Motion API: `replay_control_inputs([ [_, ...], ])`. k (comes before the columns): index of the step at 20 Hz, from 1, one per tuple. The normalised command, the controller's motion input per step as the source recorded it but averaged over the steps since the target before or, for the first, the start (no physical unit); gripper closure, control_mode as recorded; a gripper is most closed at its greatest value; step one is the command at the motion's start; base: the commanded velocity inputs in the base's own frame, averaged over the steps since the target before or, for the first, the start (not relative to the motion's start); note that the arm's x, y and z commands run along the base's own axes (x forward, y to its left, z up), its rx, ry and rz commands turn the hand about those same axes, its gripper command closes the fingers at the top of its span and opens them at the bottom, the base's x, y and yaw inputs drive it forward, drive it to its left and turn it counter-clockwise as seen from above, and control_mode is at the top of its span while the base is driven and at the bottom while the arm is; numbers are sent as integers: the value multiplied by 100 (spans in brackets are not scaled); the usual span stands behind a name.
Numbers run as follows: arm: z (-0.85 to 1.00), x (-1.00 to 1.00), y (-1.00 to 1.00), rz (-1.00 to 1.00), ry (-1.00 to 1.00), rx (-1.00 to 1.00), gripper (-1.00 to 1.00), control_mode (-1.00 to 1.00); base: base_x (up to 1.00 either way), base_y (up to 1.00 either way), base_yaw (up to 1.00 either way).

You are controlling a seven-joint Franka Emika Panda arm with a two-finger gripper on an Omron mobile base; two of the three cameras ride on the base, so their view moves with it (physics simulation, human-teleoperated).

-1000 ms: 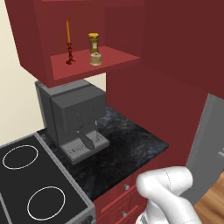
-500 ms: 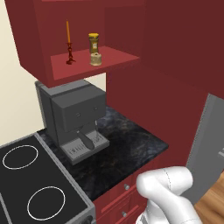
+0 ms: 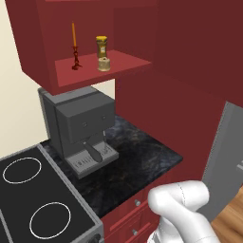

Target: Pick the candle and candle from the dining table and place them in the open cabinet. Close the cabinet after placing the objects.

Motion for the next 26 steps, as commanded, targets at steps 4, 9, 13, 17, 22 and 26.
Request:
replay_control_inputs([
  [4, 0, 31, 0, 9, 1, 2, -100, -100, 0, 0, 0],
  [9, 0, 41, 0, 10, 0, 1, -100, -100, 0, 0, 0],
  [13, 0, 34, -6, 7, 0, 0, -100, -100, 0, 0, 0],
  [17, 0, 10, -27, 1, 0, 3, -100, -100, 0, 0, 0],
  [22, 0, 0, -22, 0, 0, 2, -100, -100, 0, 0, 0],
  [26, 0, 0, 0, 0, 0, 0, -100, -100, 0, 0, 0],
])
